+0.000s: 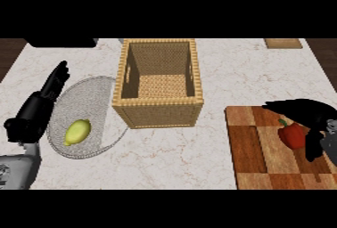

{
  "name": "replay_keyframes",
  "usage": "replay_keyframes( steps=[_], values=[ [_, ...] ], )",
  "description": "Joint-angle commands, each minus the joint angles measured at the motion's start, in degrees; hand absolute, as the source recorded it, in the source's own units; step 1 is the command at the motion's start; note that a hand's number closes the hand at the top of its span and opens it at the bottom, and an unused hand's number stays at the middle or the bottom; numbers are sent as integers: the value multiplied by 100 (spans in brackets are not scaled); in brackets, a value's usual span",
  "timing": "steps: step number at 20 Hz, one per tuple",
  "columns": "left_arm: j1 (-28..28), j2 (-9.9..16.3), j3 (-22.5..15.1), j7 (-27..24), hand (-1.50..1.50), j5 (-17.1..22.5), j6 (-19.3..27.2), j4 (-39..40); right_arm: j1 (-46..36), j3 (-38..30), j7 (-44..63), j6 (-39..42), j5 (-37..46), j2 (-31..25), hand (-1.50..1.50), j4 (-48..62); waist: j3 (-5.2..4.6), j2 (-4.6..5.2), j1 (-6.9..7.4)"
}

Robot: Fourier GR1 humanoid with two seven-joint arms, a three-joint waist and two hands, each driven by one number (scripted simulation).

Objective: Pick the bell pepper from the cutting board and place it in the basket

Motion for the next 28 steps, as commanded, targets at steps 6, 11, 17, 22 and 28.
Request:
replay_keyframes(
  steps=[6, 11, 17, 22, 28],
  values=[
    [93, -264, -11, 155, 0, -227, -127, -199, -481, -216, -288, -159, 670, 433, -150, 1084, 1, 8, 37],
    [176, -186, 312, -265, 0, -116, -370, 69, 154, -440, -633, -515, 819, 249, -150, 753, -1, 1, 7],
    [-169, -241, 468, -273, 0, -215, -379, 386, 260, -619, -638, -580, 988, 515, 150, 1047, -1, 4, -21],
    [43, -535, 94, 373, 0, -514, -178, -471, -225, -524, -1188, -1211, 1370, 602, 150, 1920, 2, 5, 33],
    [53, -274, 493, 56, 0, -150, -587, -206, -641, -643, -975, -1818, 1603, 1084, 150, 2457, 3, 20, 69]
  ],
)
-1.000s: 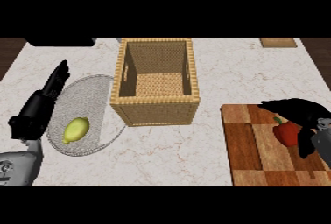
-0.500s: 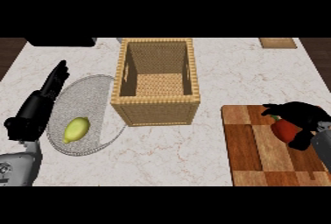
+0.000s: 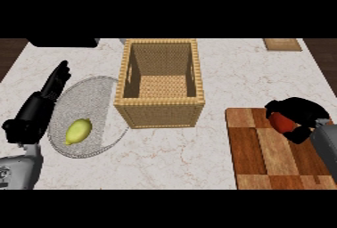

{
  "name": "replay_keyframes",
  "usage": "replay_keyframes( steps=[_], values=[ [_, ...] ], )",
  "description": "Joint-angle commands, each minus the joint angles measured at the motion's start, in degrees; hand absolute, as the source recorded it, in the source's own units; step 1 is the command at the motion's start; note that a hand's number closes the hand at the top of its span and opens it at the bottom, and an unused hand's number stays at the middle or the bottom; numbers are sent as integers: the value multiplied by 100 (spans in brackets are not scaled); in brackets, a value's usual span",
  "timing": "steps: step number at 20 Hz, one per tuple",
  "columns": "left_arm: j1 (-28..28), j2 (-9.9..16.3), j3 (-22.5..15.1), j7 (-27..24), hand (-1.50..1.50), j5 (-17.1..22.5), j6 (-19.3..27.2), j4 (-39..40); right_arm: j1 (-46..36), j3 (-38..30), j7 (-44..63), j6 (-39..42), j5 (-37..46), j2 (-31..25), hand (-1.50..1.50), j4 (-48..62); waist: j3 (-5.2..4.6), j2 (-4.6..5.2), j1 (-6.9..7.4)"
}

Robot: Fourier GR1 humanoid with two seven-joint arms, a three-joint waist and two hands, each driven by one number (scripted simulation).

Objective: Pick the bell pepper from the cutting board and place it in the basket

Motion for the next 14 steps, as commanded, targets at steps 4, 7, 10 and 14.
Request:
replay_keyframes(
  steps=[4, 7, 10, 14],
  values=[
    [-88, -84, -42, 38, 0, -56, 31, -36, -763, -836, 943, -1146, -16, 636, 150, 1369, 81, 119, 143],
    [5, -225, -189, -63, 0, -170, 86, -26, -888, -1075, 1081, -1758, -35, 679, 150, 1536, 77, 95, 76],
    [-161, -175, -83, -33, 0, -95, 30, 141, -1266, -1273, 1021, -2281, -25, 591, 150, 1814, 77, 108, 88],
    [-58, 164, 171, 43, 0, 49, -210, 28, -1512, -1690, 1103, -2598, -384, 625, 150, 1525, 75, 74, 64]
  ],
)
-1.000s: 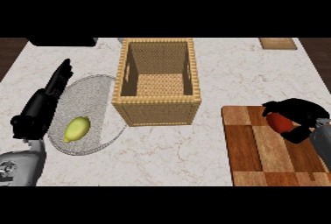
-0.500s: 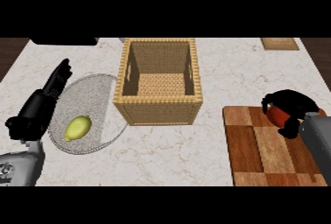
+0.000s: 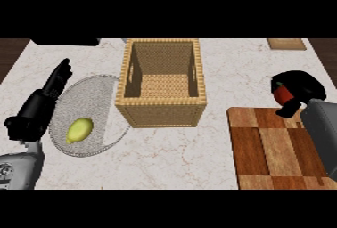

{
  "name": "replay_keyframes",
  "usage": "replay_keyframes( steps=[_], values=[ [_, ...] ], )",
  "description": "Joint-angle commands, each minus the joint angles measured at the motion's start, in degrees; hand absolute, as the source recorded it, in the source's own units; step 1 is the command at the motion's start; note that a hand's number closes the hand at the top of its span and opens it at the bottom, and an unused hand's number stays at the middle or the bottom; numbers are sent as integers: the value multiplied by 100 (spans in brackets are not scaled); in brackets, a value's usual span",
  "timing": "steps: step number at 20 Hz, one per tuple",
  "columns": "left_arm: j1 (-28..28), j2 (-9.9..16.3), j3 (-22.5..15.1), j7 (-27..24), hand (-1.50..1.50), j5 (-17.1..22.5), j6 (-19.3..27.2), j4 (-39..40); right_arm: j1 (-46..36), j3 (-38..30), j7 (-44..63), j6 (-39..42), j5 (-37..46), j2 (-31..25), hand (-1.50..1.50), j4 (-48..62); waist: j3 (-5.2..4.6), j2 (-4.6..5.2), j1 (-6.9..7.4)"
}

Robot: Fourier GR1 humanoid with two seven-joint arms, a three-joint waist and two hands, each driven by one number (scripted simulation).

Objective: Pick the bell pepper from the cutting board and place it in the basket

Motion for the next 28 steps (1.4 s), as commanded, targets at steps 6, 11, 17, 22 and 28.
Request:
replay_keyframes(
  steps=[6, 11, 17, 22, 28],
  values=[
    [39, 103, 157, 34, 0, 52, -39, 39, -718, -1528, -656, -417, -1936, 516, 150, -830, 37, -66, -142],
    [174, 46, 135, -32, 0, 14, 3, -58, -1454, -1803, -438, 670, -2776, 564, 150, -1564, 20, -86, -171],
    [192, 155, 257, 16, 0, 144, -154, -113, -2206, -1616, 803, 1551, -3263, 841, 150, -2685, 19, -72, -135],
    [257, -6, 145, -161, 0, -12, -26, 28, -2969, -1355, 2376, 2269, -3650, 1305, 150, -3406, 16, -81, -150],
    [93, 11, 173, 104, 0, 66, -128, -109, -3304, -1127, 3301, 2376, -3907, 1651, 150, -3587, 22, -40, -79]
  ],
)
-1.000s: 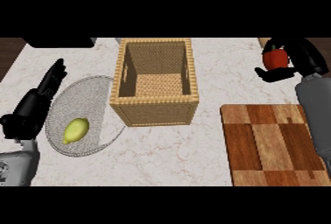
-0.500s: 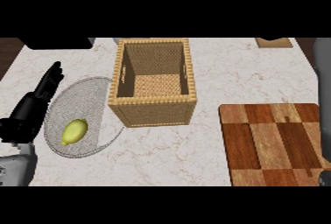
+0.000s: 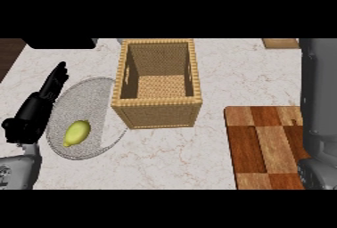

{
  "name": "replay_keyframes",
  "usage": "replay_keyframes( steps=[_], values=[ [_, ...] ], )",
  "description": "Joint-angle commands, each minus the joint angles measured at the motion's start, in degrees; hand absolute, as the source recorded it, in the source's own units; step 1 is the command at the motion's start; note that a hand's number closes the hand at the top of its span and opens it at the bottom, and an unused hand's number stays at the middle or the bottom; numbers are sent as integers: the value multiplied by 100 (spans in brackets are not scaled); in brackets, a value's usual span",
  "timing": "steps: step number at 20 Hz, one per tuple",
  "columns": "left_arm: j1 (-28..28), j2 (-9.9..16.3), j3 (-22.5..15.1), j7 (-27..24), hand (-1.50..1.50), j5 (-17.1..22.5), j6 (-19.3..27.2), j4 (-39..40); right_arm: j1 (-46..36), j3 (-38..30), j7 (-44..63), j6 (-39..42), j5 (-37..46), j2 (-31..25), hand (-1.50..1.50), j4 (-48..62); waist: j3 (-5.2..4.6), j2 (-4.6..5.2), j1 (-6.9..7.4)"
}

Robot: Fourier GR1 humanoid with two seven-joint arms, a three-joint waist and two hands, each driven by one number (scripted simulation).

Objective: Pick the bell pepper from the cutting board and place it in the basket

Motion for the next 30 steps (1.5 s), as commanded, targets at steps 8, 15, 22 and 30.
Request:
replay_keyframes(
  steps=[8, 15, 22, 30],
  values=[
    [212, -49, -54, -14, 0, 1, -124, -208, -940, 583, 1520, -51, -46, 840, 150, 599, 2, 38, 93],
    [-23, 108, 169, 64, 0, 57, -181, -58, -930, 1123, 1932, -208, 65, 1106, 150, 1224, 1, 48, 98],
    [-21, -71, 98, -297, 0, -89, -18, 201, -681, 1948, 1840, 517, 893, 672, 150, 908, 2, 38, 10],
    [134, -187, -55, 3, 0, -188, -4, -213, -1039, 1677, 1555, 921, 655, 701, -150, 1676, 3, 49, 104]
  ],
)
